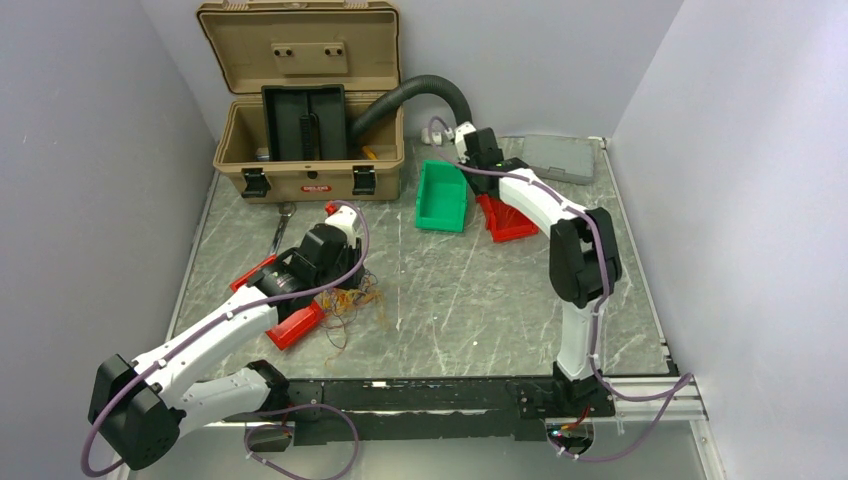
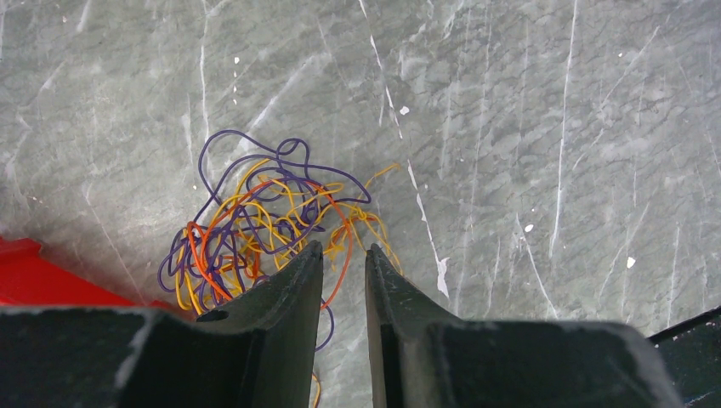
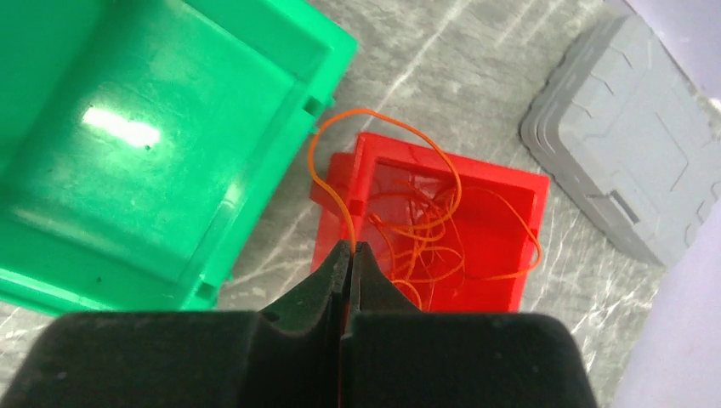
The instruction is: Untangle the cables
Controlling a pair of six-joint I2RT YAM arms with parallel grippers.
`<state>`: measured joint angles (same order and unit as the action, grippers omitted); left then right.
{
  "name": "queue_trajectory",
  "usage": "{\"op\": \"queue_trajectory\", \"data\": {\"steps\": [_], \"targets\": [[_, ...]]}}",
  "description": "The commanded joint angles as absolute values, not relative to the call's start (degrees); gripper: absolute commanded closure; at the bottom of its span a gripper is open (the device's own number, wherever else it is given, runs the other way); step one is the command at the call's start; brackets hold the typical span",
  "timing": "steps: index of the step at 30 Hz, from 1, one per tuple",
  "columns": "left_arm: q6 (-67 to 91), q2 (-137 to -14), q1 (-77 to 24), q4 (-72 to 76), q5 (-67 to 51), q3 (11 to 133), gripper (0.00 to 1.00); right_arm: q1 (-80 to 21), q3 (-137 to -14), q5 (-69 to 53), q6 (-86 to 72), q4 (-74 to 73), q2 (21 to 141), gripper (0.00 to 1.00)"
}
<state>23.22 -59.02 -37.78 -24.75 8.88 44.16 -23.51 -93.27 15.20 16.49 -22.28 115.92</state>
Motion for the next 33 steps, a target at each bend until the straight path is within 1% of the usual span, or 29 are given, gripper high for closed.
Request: {"op": "queue_trajectory", "data": {"steps": [1,6,14,18,19,24,25,28,30,33], "targets": [[23.01,-58.14,-37.46,-24.08,8.68,45.79,0.7,-19.56,-90.44,9.69,8.76,-18.27,108.7,1.0],[23.04,-58.1,-37.49,-23.99,8.41,45.66,0.7,-13.54,-86.28,0.91,1.98,-17.44,105.79,1.0],[23.38,-58.1,-37.47,-23.6,7.74,45.51,0.7,-12.7,-81.93,1.85,-1.23,-19.19,108.1,1.0],[23.55,-58.07,-37.51,-23.95,7.56,45.44,0.69,-12.7,-84.22,1.72,-4.2,-21.4,111.9,1.0],[23.63,-57.97,-37.49,-24.18,7.6,45.49,0.69,-12.67,-85.11,2.46,-4.68,-22.22,112.68,0.98],[24.21,-57.33,-37.53,-26.24,9.27,45.85,0.67,-12.7,-87.29,4.11,-5.27,-23.87,110.36,0.59],[24.56,-57.33,-37.46,-26.99,9.76,46.04,0.66,-12.74,-87.5,4.38,-5.57,-24.42,109.2,0.53],[25.7,-57.46,-37.5,-29.2,11.31,46.84,0.64,-12.74,-87.7,5.3,-6.46,-26.07,105.76,0.44],[26.53,-57.57,-37.5,-30.69,12.64,47.16,0.61,-13.09,-86.38,5.16,-7.24,-26.72,102.99,0.37],[27.54,-57.42,-37.38,-32.1,14.05,46.69,0.49,-15.14,-83.2,5.79,-7.93,-26.96,98.46,0.2]]}}
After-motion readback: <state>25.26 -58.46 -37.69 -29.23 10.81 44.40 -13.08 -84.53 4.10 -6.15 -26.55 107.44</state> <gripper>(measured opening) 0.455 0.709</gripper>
